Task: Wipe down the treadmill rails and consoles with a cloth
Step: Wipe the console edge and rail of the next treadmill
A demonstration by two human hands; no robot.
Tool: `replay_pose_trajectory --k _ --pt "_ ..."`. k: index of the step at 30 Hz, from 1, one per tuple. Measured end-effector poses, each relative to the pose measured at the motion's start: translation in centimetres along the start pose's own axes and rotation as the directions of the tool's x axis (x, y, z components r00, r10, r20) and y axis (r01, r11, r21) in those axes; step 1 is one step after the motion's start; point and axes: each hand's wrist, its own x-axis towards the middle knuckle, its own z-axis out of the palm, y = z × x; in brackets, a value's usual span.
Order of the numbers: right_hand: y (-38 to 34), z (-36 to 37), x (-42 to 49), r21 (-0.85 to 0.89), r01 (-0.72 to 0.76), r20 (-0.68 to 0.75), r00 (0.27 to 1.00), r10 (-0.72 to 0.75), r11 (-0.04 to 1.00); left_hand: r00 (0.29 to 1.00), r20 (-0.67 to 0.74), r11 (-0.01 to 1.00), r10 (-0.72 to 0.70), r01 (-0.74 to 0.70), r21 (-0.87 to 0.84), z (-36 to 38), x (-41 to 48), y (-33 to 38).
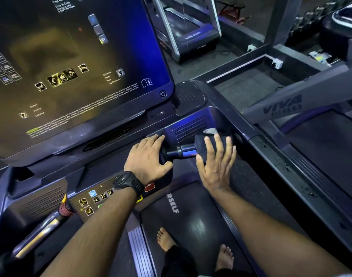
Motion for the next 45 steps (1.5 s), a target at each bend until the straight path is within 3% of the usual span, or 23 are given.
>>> replay_pose_trajectory --k 5,10,12,14,15,18,20,24,27,29,32,33,39,40,43,45 --pt "-1.2 -1.1 6.5 0.009 0.03 0.177 0.984 -0.031 1.0 1.0 -0.003 1.0 0.003 -0.002 0.005 0.0 0.2 -0.1" --pt "-1.6 -2.2 6.0 -0.033 -0.033 0.29 0.956 0.042 0.999 1.0 -0.003 1.0 -0.005 0.005 0.001 -0.1 0.2 0.1" --pt "-2.0 -2.4 8.8 -0.059 -0.012 0.434 0.9 0.037 0.998 1.0 -0.004 1.0 -0.005 0.005 0.001 -0.2 0.3 0.0" --pt "-2.6 -2.3 10.8 -0.103 -0.009 0.603 0.795 0.07 0.995 1.0 0.005 1.0 -0.004 0.004 0.001 -0.2 0.2 0.0" --pt "-2.7 -2.3 10.5 -0.117 -0.02 0.604 0.792 0.087 0.993 1.0 0.01 1.0 -0.007 0.007 0.002 -0.1 0.1 0.0" --pt "-2.5 -2.8 6.8 -0.095 -0.063 0.409 0.907 0.097 0.993 1.0 0.011 1.0 -0.009 0.009 0.005 -0.1 0.0 0.2" --pt "-2.4 -2.6 5.4 -0.077 -0.067 0.324 0.942 0.088 0.995 1.0 0.004 1.0 -0.003 0.003 0.009 -0.3 0.2 0.3" --pt "-4.3 -2.4 7.8 -0.108 -0.157 0.365 0.912 0.186 0.982 1.0 0.003 1.0 0.001 -0.002 0.014 -0.2 0.3 0.0" --pt "-4.6 -2.8 7.4 -0.144 -0.11 0.414 0.896 0.161 0.983 1.0 0.011 1.0 -0.003 0.002 0.02 0.0 0.1 0.0" --pt "-4.2 -2.9 9.4 -0.131 -0.044 0.553 0.826 0.11 0.99 1.0 0.007 1.0 -0.005 0.004 0.026 -0.1 0.3 0.0" --pt "-4.3 -3.0 12.6 -0.128 -0.048 0.783 0.609 0.131 0.991 1.0 0.009 1.0 0.001 -0.001 0.029 -0.1 0.4 0.0" --pt "-4.2 -3.0 12.7 -0.133 -0.05 0.806 0.575 0.138 0.99 1.0 0.012 1.0 -0.002 0.001 0.025 0.0 0.3 0.0" --pt "-2.8 -3.1 12.6 -0.178 -0.107 0.783 0.587 0.206 0.978 1.0 0.011 1.0 0.0 0.0 0.0 -0.3 0.2 0.0" --pt "-2.5 -3.2 12.2 -0.173 -0.095 0.751 0.631 0.194 0.98 1.0 0.015 1.0 0.0 0.0 0.002 -0.2 0.1 0.0" --pt "-2.5 -3.7 8.4 -0.133 0.009 0.518 0.853 0.062 0.991 1.0 0.006 1.0 0.001 -0.001 0.005 -0.1 0.0 -0.2" --pt "-3.1 -3.6 5.8 -0.096 0.023 0.408 0.913 0.018 0.995 1.0 -0.004 1.0 0.008 -0.008 0.003 0.0 0.1 -0.2"
